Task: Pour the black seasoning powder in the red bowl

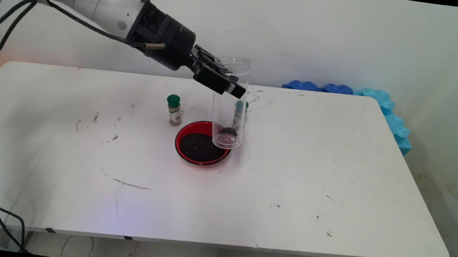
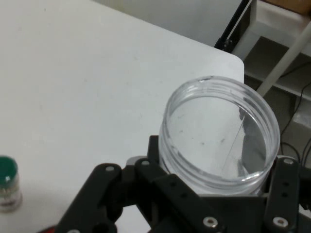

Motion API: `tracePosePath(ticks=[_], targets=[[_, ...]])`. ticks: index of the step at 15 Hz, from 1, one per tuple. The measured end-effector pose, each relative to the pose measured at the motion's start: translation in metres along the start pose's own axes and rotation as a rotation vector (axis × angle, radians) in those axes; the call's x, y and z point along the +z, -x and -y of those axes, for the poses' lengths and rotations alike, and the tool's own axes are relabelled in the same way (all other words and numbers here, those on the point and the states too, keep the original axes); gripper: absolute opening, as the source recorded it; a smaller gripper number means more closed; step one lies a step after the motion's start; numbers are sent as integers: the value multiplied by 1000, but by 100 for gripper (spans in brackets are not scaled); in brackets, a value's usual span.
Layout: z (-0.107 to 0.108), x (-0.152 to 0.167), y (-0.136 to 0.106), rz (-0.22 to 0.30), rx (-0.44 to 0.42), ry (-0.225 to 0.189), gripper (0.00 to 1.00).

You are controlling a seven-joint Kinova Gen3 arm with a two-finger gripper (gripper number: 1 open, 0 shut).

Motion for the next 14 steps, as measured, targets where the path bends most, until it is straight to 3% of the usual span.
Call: tracePosePath(ticks=[6,14], targets=[[-13,2,-6,-25,75,-17,0],[-25,4,-6,-33,112,-17,0]])
